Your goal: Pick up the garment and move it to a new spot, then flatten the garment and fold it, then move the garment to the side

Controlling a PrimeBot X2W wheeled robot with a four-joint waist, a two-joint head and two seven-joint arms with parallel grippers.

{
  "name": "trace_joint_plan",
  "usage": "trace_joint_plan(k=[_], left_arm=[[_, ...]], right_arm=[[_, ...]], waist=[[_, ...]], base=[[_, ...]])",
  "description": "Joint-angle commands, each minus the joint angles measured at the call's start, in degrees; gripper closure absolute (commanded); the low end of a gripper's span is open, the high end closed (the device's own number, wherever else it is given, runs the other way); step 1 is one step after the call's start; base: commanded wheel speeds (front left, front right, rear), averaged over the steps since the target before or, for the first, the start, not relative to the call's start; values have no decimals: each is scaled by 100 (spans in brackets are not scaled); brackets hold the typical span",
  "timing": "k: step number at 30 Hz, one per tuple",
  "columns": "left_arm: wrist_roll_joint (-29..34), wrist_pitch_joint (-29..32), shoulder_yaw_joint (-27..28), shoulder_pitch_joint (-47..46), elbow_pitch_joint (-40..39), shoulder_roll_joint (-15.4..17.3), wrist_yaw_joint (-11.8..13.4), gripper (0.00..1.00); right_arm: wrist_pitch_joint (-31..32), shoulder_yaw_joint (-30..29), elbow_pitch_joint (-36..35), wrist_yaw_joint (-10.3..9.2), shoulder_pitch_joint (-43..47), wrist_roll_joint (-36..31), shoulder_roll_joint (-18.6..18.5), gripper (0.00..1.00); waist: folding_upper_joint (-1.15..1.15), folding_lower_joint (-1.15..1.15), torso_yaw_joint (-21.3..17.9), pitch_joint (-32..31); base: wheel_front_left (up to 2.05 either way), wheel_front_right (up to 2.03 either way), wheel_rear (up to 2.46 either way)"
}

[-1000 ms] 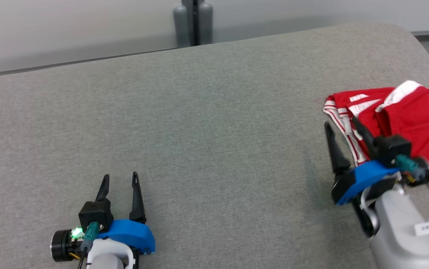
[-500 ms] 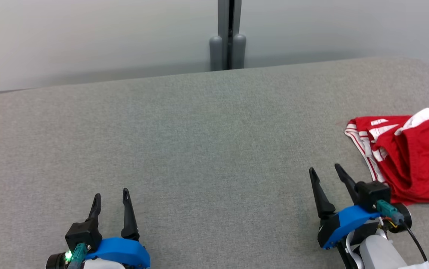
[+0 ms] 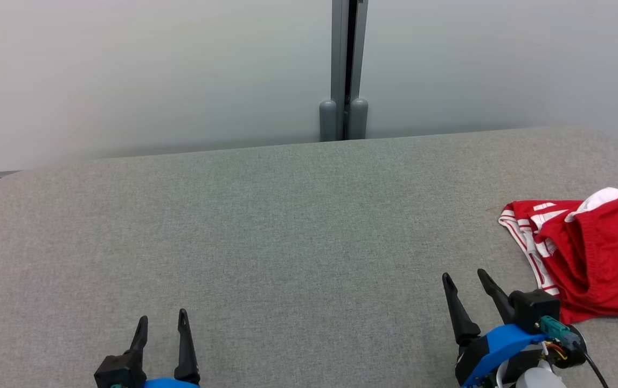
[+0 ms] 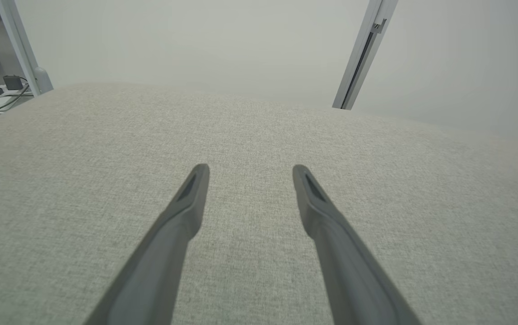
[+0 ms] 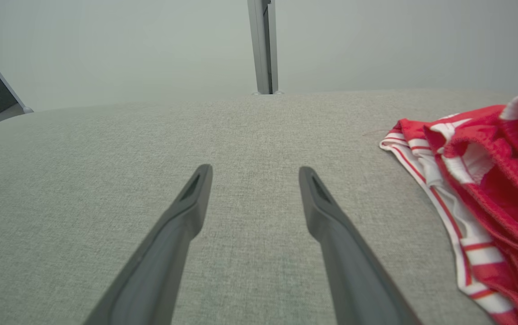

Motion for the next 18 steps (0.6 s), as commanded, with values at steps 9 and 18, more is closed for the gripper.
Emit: trace_joint_plan(k=[9, 18], left_arm=[[-23, 5, -2, 189, 39, 0, -89, 100], [-688, 234, 128, 143, 110, -2, -175, 100]], right_arm=[[10, -50, 21, 0, 118, 68, 1, 100], [266, -192, 0, 0, 208, 774, 5, 100]], waist=[[0, 1, 52, -152], [0, 1, 62, -150]], base=[[0, 0, 0], [0, 0, 0]])
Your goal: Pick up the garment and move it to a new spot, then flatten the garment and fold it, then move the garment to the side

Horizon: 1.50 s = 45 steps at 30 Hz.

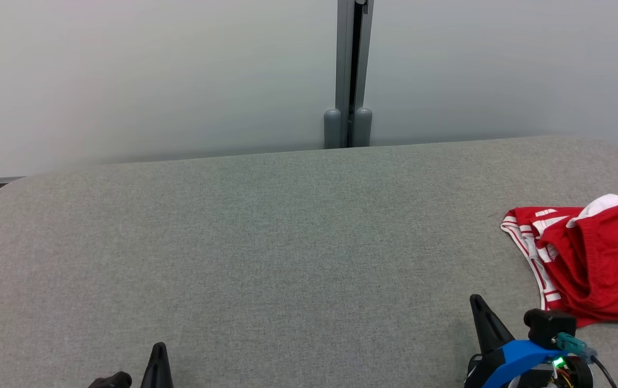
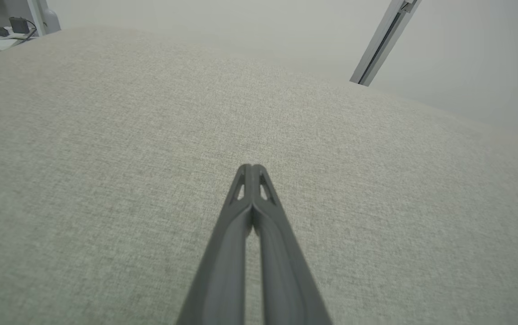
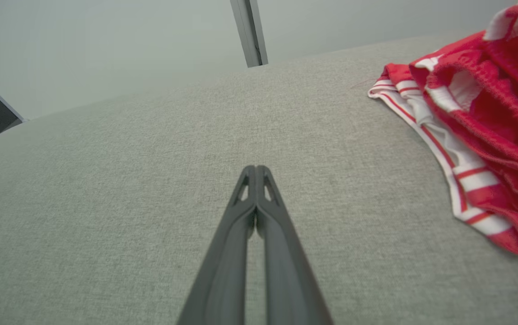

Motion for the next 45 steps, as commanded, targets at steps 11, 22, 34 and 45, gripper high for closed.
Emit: trace_joint_plan(k=[11, 22, 34, 45], left_arm=[[-1193, 300, 218, -275, -303, 3, -162, 100], [-2127, 556, 384, -392, -457, 4, -288, 100], [-3022, 807, 547, -502, -601, 5, -408, 100], [-3751, 1011, 685, -593, -717, 6, -506, 100]], right_arm=[[275, -148, -516, 0, 19, 1316, -4, 100], [526, -276, -813, 0, 83, 2331, -4, 100], [774, -405, -1090, 0, 144, 3303, -3, 100], [980, -513, -1316, 0, 196, 4092, -3, 100]], waist=[[0, 0, 16, 10], [0, 0, 31, 19], [0, 0, 47, 29], [0, 0, 62, 39]], base=[[0, 0, 0], [0, 0, 0], [0, 0, 0], [0, 0, 0]])
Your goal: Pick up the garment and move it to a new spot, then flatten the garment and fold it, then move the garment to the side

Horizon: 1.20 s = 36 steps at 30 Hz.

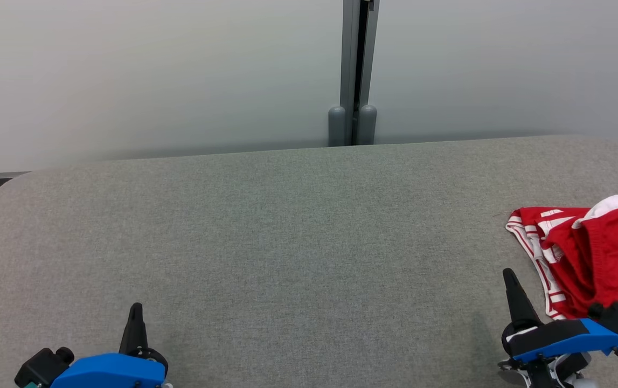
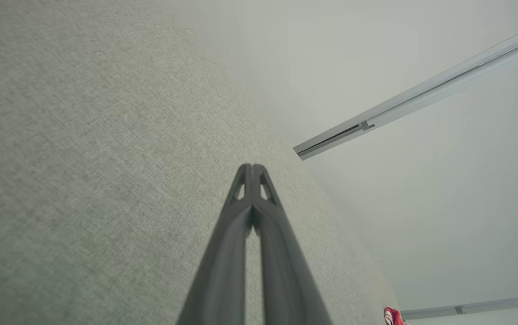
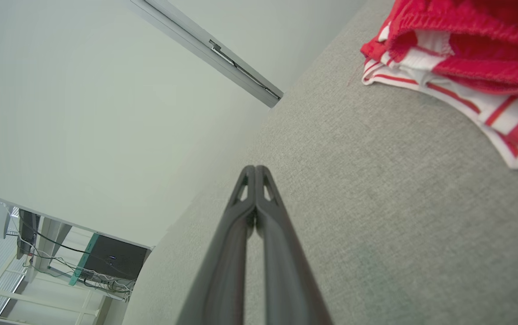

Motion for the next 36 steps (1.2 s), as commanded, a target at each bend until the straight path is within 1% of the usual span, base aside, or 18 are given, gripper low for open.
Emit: trace_joint_plan(k=[1, 14, 36], left_arm=[[-116, 22, 55, -144, -93, 7, -40, 100], [-937, 255, 206, -245, -223, 7, -149, 100], [-1992, 553, 400, -376, -388, 8, -300, 100]], right_arm=[[26, -34, -113, 1, 16, 141, -7, 100], [258, -154, -368, 1, 70, 1032, -6, 100], [559, -309, -689, 1, 154, 2180, -6, 100]], waist=[[0, 0, 1, 1], [0, 0, 20, 12], [0, 0, 49, 30]], base=[[0, 0, 0], [0, 0, 0], [0, 0, 0]])
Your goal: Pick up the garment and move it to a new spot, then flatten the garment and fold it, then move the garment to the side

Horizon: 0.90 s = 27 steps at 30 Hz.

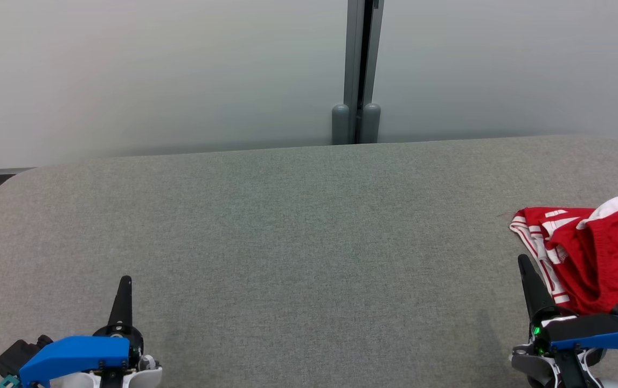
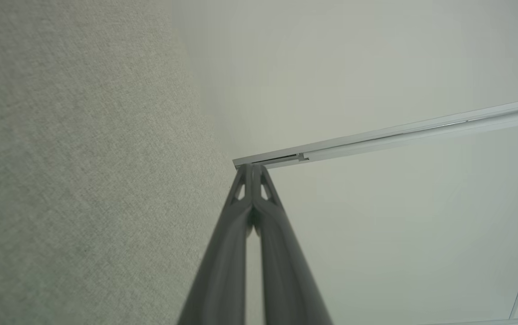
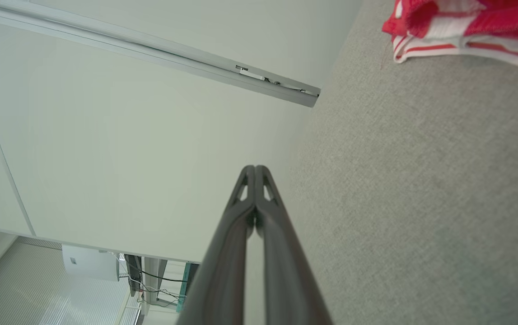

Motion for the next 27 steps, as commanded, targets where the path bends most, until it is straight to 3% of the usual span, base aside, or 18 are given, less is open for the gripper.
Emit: trace_joint_plan(k=[1, 27], left_arm=[[-107, 35, 54, -126, -66, 7, -52, 100], [-1176, 339, 248, -253, -230, 7, -204, 100]], right_arm=[[38, -32, -89, 2, 59, 130, -6, 100], [339, -186, -409, 2, 136, 1285, -5, 100]], waist=[[0, 0, 2, 1], [0, 0, 37, 23]], base=[[0, 0, 0], [0, 0, 0]])
